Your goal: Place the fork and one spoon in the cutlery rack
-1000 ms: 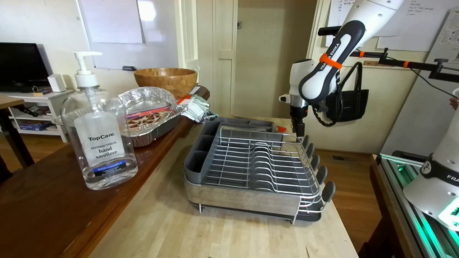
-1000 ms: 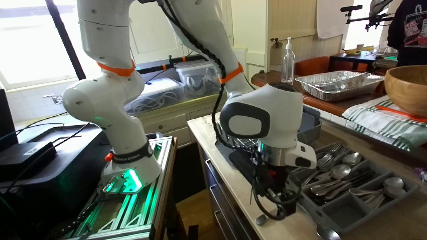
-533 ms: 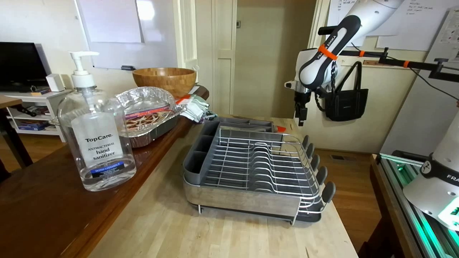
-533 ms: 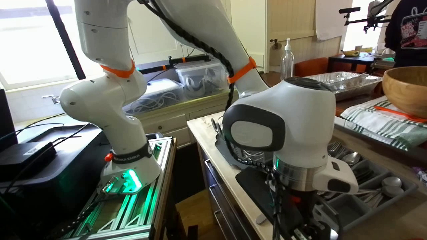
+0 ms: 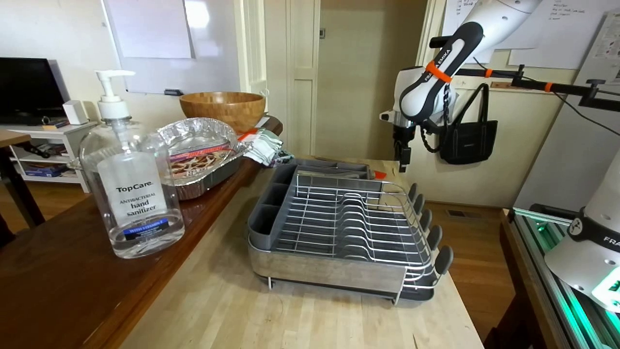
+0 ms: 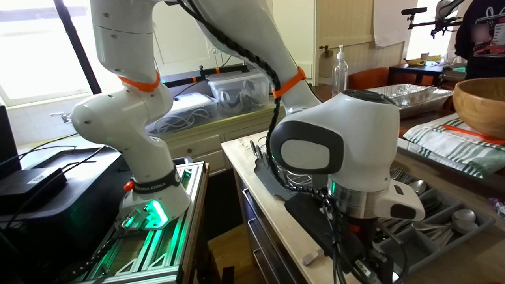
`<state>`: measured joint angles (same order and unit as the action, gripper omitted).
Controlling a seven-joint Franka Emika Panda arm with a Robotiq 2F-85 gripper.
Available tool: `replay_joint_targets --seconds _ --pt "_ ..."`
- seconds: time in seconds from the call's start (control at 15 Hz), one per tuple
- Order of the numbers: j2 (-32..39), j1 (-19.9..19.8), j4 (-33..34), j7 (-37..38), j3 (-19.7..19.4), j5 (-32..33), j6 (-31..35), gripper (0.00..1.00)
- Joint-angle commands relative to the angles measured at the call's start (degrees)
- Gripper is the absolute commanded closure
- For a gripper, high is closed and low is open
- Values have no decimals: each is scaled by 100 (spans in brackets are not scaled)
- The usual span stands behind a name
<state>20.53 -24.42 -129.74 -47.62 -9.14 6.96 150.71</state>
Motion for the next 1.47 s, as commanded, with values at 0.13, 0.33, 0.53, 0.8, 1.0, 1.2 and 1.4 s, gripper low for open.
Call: replay_joint_targets --seconds 0.13,0.33,0.53,0.8,1.0,1.2,1.4 --pt "-5 50 0 -13 -44 -25 -9 0" --pt "-4 50 1 -13 -45 -25 -9 0" --pt "-27 68 -93 41 -32 -49 70 0" --pt "-286 236 -711 572 -41 -92 224 0" --pt "-478 275 -1213 998 15 -200 695 0" --pt "-474 219 -1437 1043 173 -388 1165 0" --pt "-360 223 -1510 1126 360 -499 1717 4"
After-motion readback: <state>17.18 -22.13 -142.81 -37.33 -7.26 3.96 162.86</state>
